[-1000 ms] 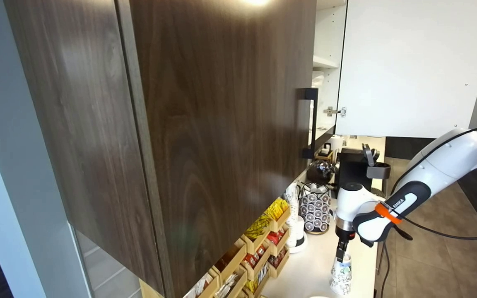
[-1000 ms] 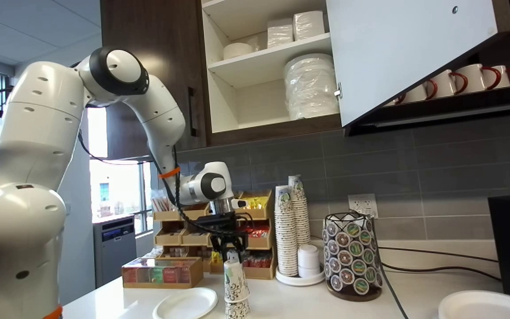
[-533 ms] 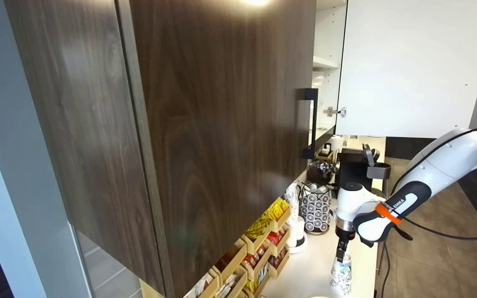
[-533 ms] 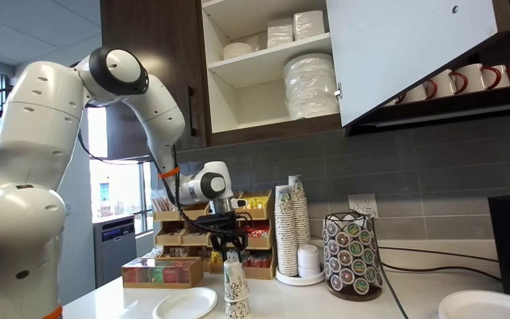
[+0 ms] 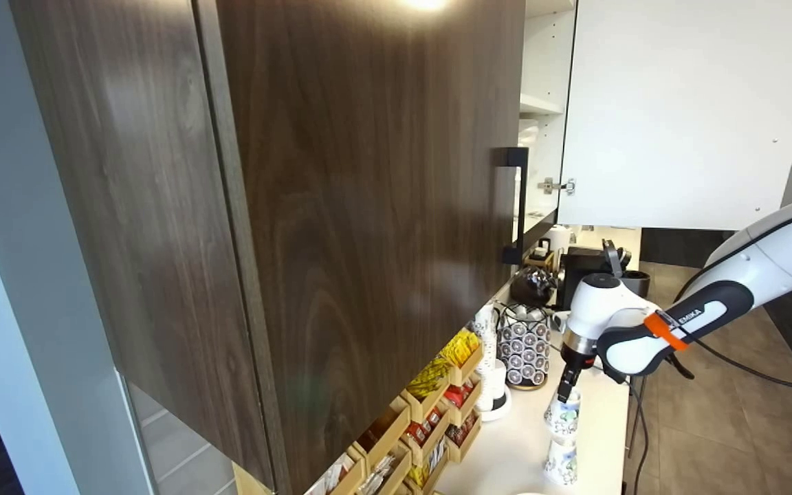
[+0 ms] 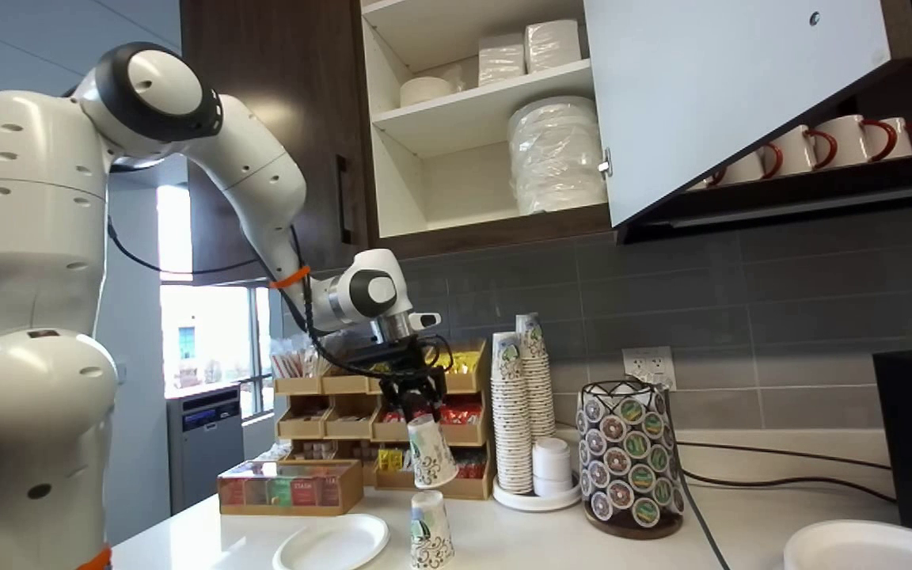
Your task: Unstack the two coffee cups on the counter
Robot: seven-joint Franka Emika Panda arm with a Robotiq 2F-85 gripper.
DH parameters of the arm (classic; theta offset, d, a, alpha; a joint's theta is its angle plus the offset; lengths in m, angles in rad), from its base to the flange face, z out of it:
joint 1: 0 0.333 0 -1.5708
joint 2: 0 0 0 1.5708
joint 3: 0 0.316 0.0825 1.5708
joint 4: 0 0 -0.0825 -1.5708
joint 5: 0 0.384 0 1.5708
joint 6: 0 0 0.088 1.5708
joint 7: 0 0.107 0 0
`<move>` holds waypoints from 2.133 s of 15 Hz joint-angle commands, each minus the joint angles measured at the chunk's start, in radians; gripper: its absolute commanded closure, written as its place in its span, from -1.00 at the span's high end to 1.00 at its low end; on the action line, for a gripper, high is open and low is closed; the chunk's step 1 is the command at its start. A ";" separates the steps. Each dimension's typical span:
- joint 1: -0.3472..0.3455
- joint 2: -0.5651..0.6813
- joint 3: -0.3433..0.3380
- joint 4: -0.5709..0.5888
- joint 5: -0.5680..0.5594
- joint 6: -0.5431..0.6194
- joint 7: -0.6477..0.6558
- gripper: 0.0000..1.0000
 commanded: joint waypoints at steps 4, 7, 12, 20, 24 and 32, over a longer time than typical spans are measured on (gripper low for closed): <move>-0.054 -0.180 -0.035 -0.105 0.084 -0.004 -0.049 -0.24; -0.063 -0.157 -0.027 -0.070 0.061 -0.027 -0.030 0.26; -0.122 -0.082 -0.071 -0.050 0.066 -0.029 0.024 -0.24; -0.176 0.174 -0.111 0.064 0.199 -0.011 -0.088 -0.24; -0.191 0.272 -0.092 0.135 0.184 0.052 -0.209 -0.24; -0.263 0.397 -0.001 0.206 0.229 0.118 -0.384 -0.24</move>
